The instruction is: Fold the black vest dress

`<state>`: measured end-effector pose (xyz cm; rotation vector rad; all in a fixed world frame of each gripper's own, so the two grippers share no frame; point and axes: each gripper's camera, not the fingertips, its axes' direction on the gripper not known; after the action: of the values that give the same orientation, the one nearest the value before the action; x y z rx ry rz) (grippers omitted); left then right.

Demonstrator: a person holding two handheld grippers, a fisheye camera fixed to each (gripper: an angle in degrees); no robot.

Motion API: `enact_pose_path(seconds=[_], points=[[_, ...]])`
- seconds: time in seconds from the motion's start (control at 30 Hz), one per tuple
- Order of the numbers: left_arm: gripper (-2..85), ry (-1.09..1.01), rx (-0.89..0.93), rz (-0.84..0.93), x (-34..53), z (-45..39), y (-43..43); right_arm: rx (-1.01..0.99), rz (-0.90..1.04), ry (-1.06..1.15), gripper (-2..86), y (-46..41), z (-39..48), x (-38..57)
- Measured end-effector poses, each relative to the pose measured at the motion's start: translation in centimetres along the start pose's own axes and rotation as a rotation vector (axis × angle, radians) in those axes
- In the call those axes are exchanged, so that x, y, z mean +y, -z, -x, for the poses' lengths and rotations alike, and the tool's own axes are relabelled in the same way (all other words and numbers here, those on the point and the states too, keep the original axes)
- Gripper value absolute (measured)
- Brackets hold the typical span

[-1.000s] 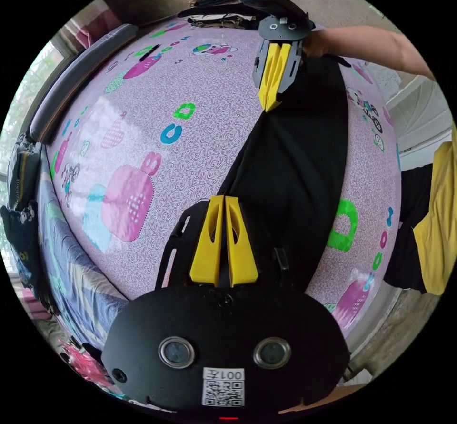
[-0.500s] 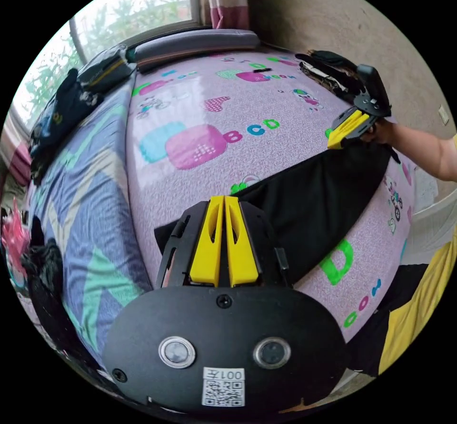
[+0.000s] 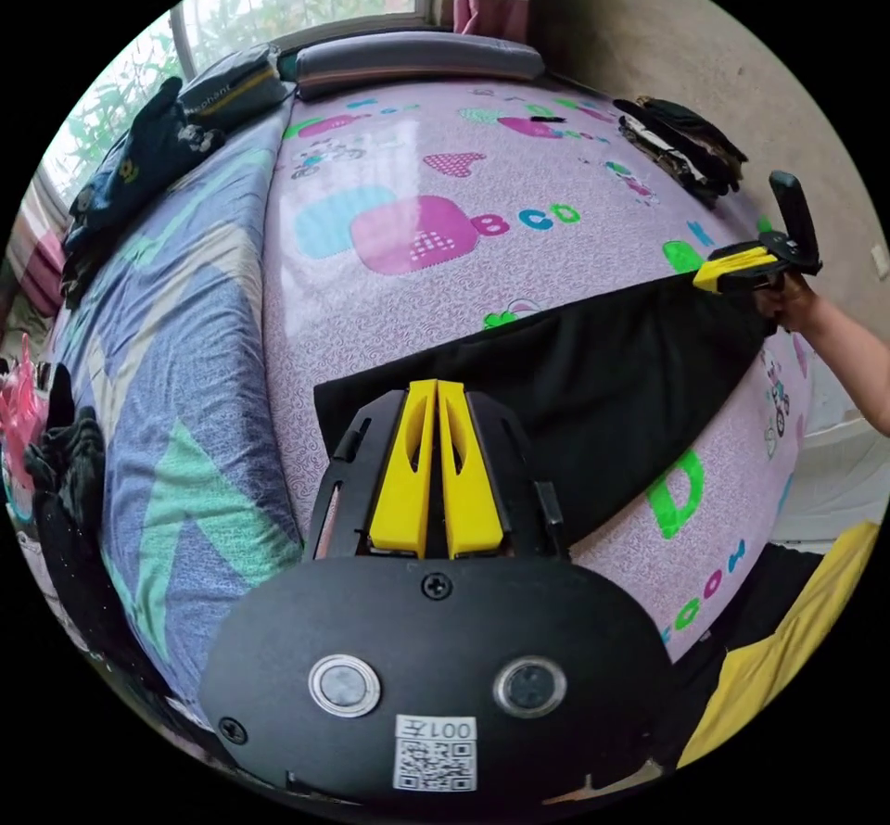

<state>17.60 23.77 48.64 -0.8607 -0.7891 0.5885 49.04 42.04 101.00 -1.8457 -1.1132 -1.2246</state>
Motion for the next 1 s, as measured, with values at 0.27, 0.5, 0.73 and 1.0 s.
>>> enact_pose_path(seconds=[0.27,0.5,0.73,1.0], points=[[-1.3,-0.095,0.158,-0.08,1.2,-4.5,4.6,0.491,-0.175,-0.482,2.4,12.9,1.7,20.5],[-1.2,0.002,0.317,-0.113,-0.2,-14.3,2.8,0.831,0.081,-0.487,6.7,17.4,-2.7,33.3],[-1.2,0.026,0.38,0.015,-2.6,-31.7,-2.4,0.709,0.187,-0.262,6.9,18.2,-9.4,39.4],[-1.2,-0.158,0.52,0.026,-6.6,-44.7,-2.8,0.669,0.216,-0.031,8.6,19.0,-11.7,44.8]])
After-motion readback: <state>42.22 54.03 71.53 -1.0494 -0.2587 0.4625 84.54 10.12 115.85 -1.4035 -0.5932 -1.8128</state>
